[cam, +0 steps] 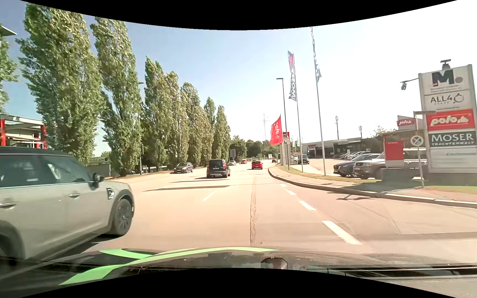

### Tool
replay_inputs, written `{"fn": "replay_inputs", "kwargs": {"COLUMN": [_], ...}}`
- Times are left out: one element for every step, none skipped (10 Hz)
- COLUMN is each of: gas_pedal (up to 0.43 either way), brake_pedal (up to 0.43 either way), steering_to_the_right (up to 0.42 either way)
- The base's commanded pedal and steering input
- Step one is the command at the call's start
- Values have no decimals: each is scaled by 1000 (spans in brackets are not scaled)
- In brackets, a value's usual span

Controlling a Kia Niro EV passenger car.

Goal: Follow the waypoints while adhering to traffic rules and regulations

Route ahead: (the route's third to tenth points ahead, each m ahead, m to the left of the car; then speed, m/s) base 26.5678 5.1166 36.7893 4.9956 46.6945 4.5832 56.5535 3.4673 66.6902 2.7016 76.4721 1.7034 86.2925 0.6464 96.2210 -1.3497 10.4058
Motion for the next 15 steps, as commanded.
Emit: {"fn": "replay_inputs", "kwargs": {"gas_pedal": [110, 87, 87, 79, 79, 79, 79, 87, 87, 110, 118, 130, 138, 138, 130], "brake_pedal": [0, 0, 0, 0, 0, 0, 0, 0, 0, 0, 0, 0, 0, 0, 0], "steering_to_the_right": [-4, -4, -4, -5, -6, -6, -6, -6, -6, -4, -1, 0, 0, 1, 1]}}
